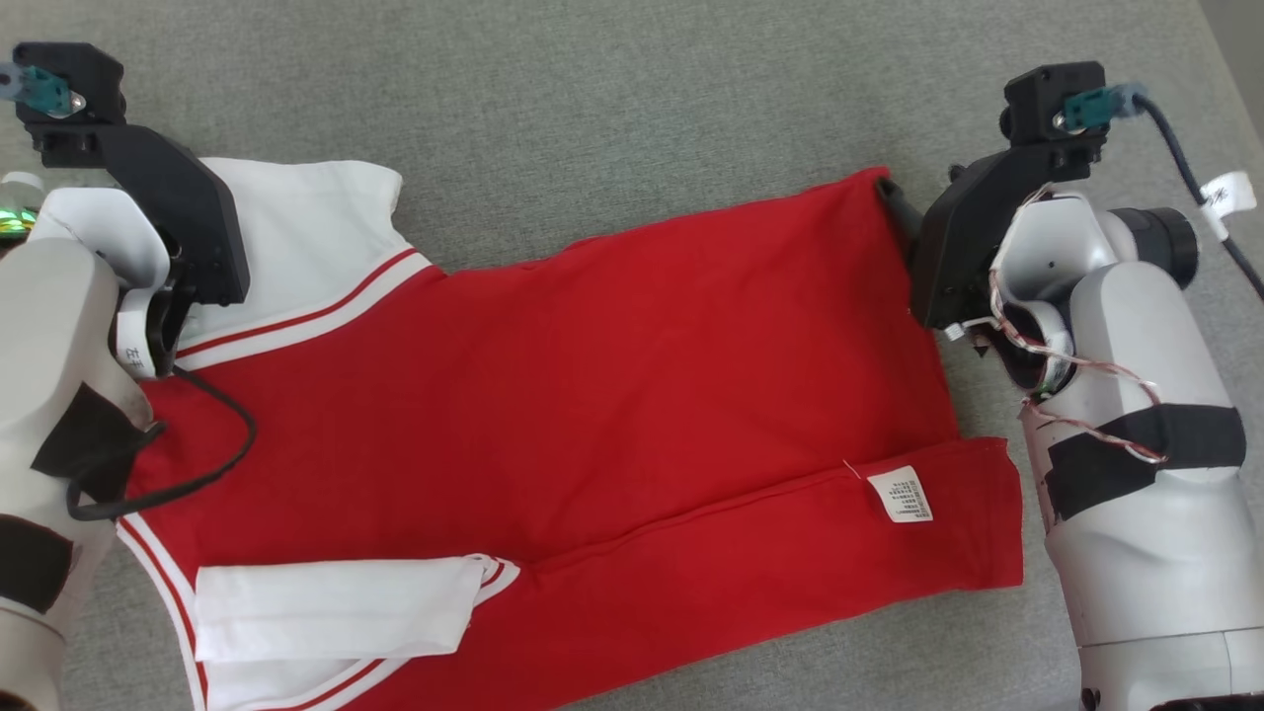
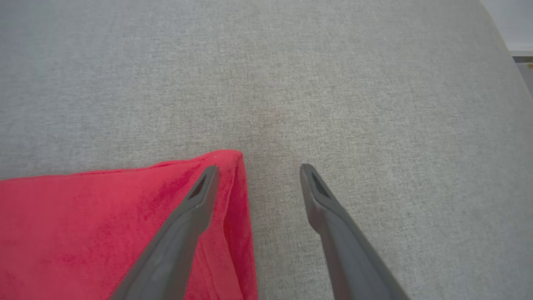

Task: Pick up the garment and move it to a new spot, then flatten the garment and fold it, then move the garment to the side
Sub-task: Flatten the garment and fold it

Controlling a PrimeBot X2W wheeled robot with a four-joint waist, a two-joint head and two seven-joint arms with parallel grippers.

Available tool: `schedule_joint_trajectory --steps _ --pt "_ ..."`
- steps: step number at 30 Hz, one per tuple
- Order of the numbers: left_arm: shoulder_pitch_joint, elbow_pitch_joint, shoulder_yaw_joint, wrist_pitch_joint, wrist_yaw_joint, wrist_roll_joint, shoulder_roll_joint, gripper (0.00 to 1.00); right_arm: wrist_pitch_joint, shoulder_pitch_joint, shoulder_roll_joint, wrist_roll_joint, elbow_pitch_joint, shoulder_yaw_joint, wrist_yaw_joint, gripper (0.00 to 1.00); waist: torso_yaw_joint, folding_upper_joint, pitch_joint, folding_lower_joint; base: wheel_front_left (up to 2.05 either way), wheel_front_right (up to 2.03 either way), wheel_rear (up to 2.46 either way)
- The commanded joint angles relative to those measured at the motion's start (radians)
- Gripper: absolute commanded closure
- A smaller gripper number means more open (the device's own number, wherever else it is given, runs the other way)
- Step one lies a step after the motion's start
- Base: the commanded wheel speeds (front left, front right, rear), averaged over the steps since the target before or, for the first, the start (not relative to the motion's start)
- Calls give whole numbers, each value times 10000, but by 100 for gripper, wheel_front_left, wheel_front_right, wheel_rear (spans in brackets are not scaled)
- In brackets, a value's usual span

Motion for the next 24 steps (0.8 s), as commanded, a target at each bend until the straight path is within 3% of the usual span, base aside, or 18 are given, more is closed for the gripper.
schedule_joint_trajectory --steps 1,12,13,14,18,19,20,21,24 --pt "225 144 -69 193 -72 -66 11 100 446 -74 -2 -121 93 -115 12 0 62 0 28 1 0 0 0" --pt "70 -260 -142 180 -15 -64 -11 100 1102 -468 17 -580 201 -245 12 0 265 0 77 1 0 0 0" --pt "68 -325 -147 201 -20 -97 11 100 1189 -613 -15 -600 333 -137 12 6 281 0 95 1 0 0 0" --pt "72 -351 -138 188 -22 -111 19 100 1236 -647 -26 -625 442 -40 12 22 290 0 98 1 0 0 0" --pt "95 -433 -147 133 -26 -158 20 100 1092 -890 -84 -725 843 272 12 23 328 0 137 1 0 0 0" --pt "112 -456 -155 160 -31 -178 11 100 1110 -955 -111 -760 985 345 12 33 339 0 152 1 0 0 0" --pt "119 -469 -160 168 -46 -188 18 100 1144 -1000 -126 -765 1121 419 12 53 353 0 170 1 0 0 0" --pt "126 -481 -159 182 -55 -206 15 100 1118 -1066 -129 -776 1260 461 12 54 369 0 183 1 0 0 0" --pt "223 -510 -159 194 -137 -307 -39 100 983 -1157 -165 -728 1568 612 12 91 432 0 173 1 0 0 0"
